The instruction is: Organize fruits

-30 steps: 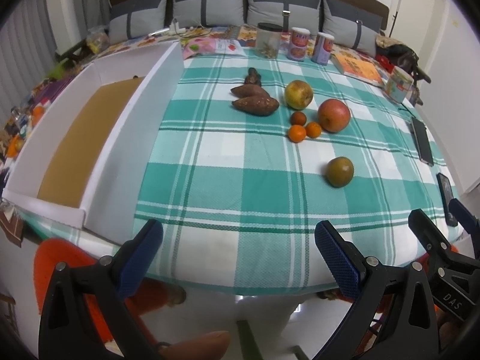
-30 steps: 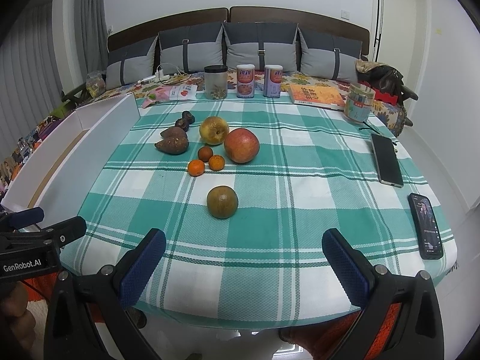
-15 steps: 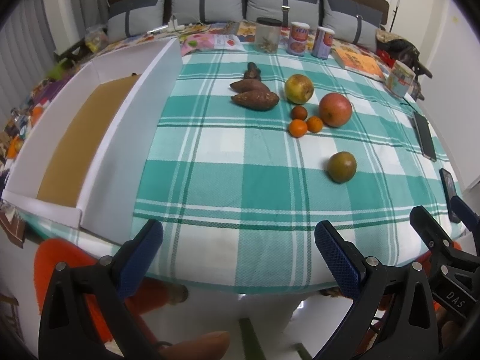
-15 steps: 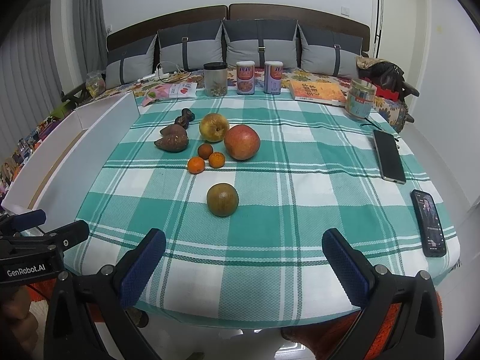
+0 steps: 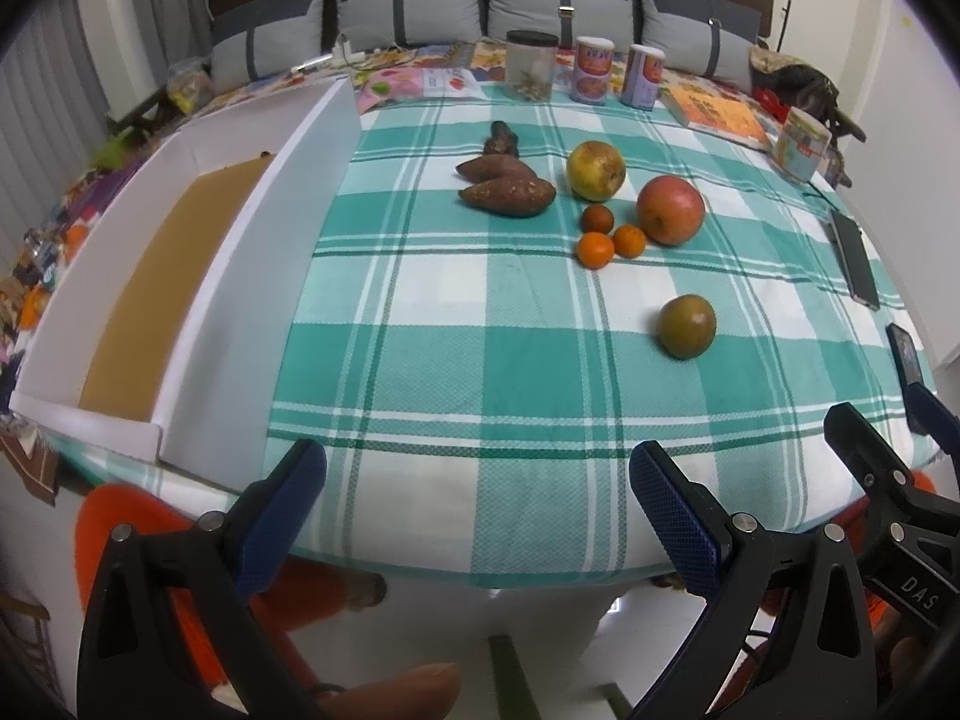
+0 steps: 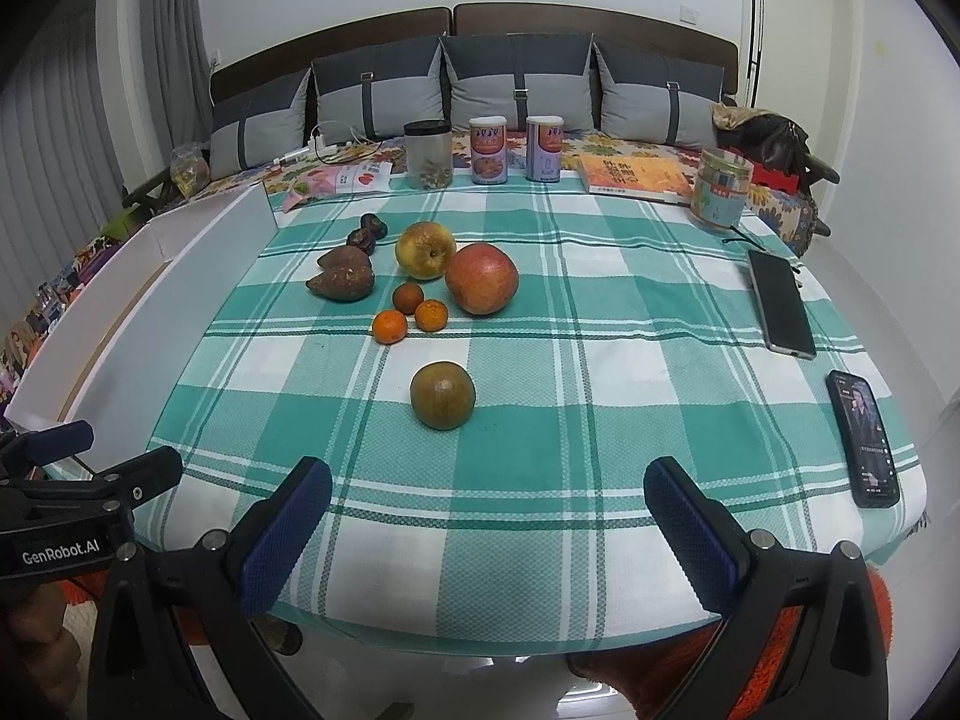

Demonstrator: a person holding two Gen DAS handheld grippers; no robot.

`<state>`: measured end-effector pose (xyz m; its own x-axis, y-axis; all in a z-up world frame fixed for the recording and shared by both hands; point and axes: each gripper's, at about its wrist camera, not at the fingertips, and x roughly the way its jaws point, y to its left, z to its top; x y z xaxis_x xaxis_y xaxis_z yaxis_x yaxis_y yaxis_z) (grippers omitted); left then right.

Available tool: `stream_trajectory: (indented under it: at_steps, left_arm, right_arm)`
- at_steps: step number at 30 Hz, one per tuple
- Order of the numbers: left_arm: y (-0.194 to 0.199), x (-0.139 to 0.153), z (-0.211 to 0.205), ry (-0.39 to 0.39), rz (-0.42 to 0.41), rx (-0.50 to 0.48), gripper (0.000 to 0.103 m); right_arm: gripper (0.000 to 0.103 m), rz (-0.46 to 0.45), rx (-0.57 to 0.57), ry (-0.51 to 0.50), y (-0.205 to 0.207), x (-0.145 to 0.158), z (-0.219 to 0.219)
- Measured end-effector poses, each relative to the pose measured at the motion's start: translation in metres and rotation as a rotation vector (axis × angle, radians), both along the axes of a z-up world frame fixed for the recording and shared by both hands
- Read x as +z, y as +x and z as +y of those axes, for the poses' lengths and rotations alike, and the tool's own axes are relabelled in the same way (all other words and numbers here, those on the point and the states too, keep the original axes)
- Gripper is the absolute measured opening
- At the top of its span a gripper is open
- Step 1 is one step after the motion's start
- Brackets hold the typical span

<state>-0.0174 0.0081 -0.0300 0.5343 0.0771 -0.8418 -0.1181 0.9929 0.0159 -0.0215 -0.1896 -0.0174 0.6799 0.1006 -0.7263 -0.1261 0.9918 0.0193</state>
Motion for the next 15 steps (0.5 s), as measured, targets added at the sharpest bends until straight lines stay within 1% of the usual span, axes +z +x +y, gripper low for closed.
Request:
stream_trajectory:
  at_steps: [15]
  left_arm:
    - [-0.0008,0.0028,-0.0019,-0.005,-0.008,-0.005,0.102]
  right_arm:
    - [0.103,-0.009,-0.001,-0.002,-0.0027,0.0020,-0.0005]
